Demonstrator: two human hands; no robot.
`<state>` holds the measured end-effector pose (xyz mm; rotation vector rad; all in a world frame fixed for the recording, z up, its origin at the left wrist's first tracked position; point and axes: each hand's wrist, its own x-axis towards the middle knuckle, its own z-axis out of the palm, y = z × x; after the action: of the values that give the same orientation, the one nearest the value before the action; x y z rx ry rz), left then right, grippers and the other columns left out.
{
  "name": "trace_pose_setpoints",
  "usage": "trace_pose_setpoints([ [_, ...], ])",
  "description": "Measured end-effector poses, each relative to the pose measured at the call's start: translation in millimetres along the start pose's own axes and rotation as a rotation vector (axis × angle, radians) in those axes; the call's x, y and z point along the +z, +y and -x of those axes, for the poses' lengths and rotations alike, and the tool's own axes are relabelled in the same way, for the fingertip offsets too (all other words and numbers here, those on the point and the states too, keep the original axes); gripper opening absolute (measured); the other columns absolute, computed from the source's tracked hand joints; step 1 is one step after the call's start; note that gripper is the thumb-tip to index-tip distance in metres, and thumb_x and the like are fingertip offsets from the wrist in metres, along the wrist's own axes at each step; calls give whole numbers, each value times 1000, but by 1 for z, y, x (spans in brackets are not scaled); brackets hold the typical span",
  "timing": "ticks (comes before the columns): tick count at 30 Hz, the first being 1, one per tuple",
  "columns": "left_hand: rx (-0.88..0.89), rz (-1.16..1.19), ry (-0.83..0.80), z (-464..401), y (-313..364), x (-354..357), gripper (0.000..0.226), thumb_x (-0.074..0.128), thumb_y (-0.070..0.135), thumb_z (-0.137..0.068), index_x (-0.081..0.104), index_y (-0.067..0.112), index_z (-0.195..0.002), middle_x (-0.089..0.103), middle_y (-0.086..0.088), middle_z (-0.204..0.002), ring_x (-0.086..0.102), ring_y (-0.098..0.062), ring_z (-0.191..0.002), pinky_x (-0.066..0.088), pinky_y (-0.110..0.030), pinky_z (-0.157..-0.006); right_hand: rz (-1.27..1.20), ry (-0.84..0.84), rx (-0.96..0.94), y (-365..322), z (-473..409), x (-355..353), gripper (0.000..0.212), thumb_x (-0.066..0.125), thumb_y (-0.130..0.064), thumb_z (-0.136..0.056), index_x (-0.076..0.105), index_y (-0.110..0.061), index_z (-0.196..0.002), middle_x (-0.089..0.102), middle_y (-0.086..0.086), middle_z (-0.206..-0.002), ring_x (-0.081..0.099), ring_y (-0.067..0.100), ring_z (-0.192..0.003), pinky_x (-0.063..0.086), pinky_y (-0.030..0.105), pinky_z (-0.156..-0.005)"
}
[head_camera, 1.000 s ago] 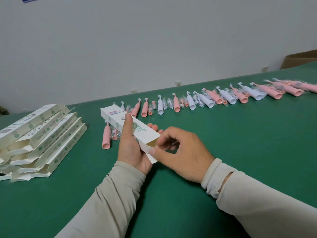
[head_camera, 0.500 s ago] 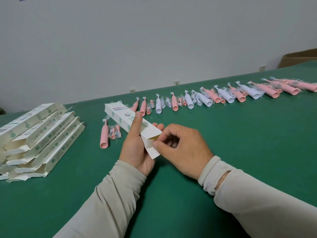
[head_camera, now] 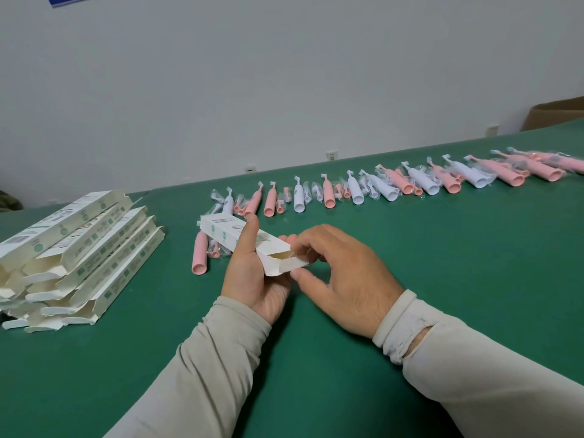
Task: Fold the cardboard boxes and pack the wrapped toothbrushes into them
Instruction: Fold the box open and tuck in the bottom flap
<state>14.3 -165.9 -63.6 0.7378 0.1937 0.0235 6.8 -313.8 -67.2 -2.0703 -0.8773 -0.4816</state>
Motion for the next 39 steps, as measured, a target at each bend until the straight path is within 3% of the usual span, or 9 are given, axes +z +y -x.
trace_pose_setpoints([
  [4, 6, 24, 40, 1, 0, 2, 74, 57, 55, -94, 45, -1, -140, 46, -15, -112, 52, -27, -106, 43, -43, -110, -49, -4, -4, 2, 0, 1, 6, 68, -20, -89, 68, -20, -96, 61, -9, -107, 61, 18, -114, 49, 44, -94],
  [11, 1, -23, 9, 3, -2, 6, 60, 59, 54, -92, 45, 11, -132, 48, -9, -84, 54, -21, -80, 49, -35, -84, -25, 16, 3, 4, 0, 1, 8, 68, -20, -90, 73, -21, -97, 62, -6, -103, 62, 21, -110, 51, 43, -90],
  [16, -25, -37, -58, 4, -4, 6, 82, 59, 53, -91, 33, 4, -151, 44, -17, -109, 46, -30, -104, 42, -46, -108, 15, 46, -12, 3, 0, -1, 1, 69, -23, -89, 69, -22, -90, 58, -9, -93, 57, 17, -92, 51, 42, -82],
  [22, -15, -90, -156, 2, -5, 3, 84, 67, 52, -81, 34, 27, -154, 36, -14, -117, 47, -29, -101, 49, -41, -93, 51, 77, 30, 6, -2, -7, 16, 72, -39, -85, 65, -25, -84, 55, -13, -88, 53, 12, -84, 50, 40, -77],
  [25, -33, -108, -145, 2, -7, 3, 84, 65, 53, -82, 33, 24, -154, 35, -14, -111, 58, -25, -74, 56, -35, -69, 37, 72, 59, 11, -2, -8, 23, 70, -48, -81, 64, -26, -83, 55, -12, -88, 54, 11, -82, 51, 40, -76],
  [29, -34, -168, -102, 4, -6, 2, 80, 67, 55, -78, 44, 20, -147, 49, -13, -98, 66, -24, -72, 58, -37, -67, -12, 60, 112, 15, -2, -5, 30, 62, -59, -73, 63, -30, -82, 53, -18, -87, 55, 5, -77, 51, 32, -73],
  [32, 87, -477, -54, 8, 1, 1, 53, 72, 51, -83, 60, 23, -127, 61, -14, -101, 66, -29, -86, 56, -47, -85, -191, 148, 219, 23, -6, -4, 29, 63, -58, -74, 63, -30, -81, 58, -19, -82, 54, 4, -69, 45, 18, -66],
  [35, 422, -1188, 62, 11, 7, -4, 24, 74, 45, -84, 69, 29, -100, 73, 5, -95, 69, -17, -81, 55, -29, -73, -344, 306, 355, 38, -13, -10, 18, 69, -44, -86, 64, -28, -88, 62, -23, -75, 53, 0, -61, 44, 12, -63],
  [39, 525, -1581, -14, 10, 11, -12, 18, 76, 41, -82, 69, 28, -92, 69, 8, -86, 62, -13, -73, 49, -23, -63, -444, 487, 507, 54, -18, -26, 16, 57, -49, -93, 60, -36, -101, 63, -16, -99, 67, 13, -91, 56, 43, -88],
])
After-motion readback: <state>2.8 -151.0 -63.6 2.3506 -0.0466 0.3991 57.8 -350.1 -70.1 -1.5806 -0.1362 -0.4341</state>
